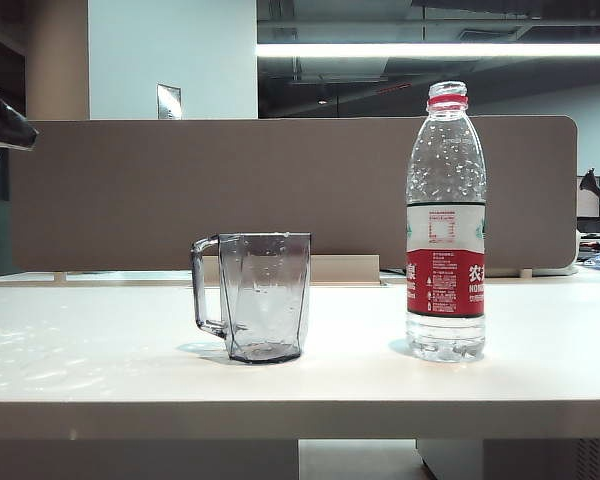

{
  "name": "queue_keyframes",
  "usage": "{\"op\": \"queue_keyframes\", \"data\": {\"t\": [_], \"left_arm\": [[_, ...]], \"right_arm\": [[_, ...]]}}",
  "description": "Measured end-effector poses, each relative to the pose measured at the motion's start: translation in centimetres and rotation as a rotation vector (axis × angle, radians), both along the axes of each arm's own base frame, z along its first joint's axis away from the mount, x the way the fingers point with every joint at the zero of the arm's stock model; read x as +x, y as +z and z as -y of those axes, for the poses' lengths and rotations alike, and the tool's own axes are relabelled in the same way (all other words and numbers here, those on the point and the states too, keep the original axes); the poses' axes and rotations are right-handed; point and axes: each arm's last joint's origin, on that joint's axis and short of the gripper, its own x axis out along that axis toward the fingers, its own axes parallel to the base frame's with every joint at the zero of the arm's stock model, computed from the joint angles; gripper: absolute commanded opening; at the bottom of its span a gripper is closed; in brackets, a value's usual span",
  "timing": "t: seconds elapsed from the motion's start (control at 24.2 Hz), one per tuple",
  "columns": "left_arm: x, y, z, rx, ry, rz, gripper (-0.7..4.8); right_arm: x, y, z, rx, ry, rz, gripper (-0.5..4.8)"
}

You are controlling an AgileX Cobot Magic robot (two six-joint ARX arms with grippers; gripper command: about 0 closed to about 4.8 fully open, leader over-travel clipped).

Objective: Pick up the mineral water bottle on the table and pour water into the mug until it's half full.

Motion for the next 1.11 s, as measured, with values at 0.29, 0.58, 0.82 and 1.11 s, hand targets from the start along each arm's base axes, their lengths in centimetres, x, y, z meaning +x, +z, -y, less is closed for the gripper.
{"op": "queue_keyframes", "data": {"t": [0.29, 0.58, 0.82, 1.11], "left_arm": [[0.0, 0.0, 0.0, 0.001, 0.001, 0.000, -0.01], [0.0, 0.0, 0.0, 0.000, 0.001, 0.000, -0.01], [0.0, 0.0, 0.0, 0.000, 0.004, 0.003, -0.01], [0.0, 0.0, 0.0, -0.001, 0.002, 0.002, -0.01]], "right_arm": [[11.4, 5.1, -1.2, 0.027, 0.182, -0.198, 0.20], [23.8, 1.1, -1.7, 0.377, 0.479, -0.491, 0.19], [27.9, -3.1, -2.0, 0.455, 0.460, -0.668, 0.19], [31.9, -13.0, -2.1, 0.510, 0.418, -0.820, 0.20]]}}
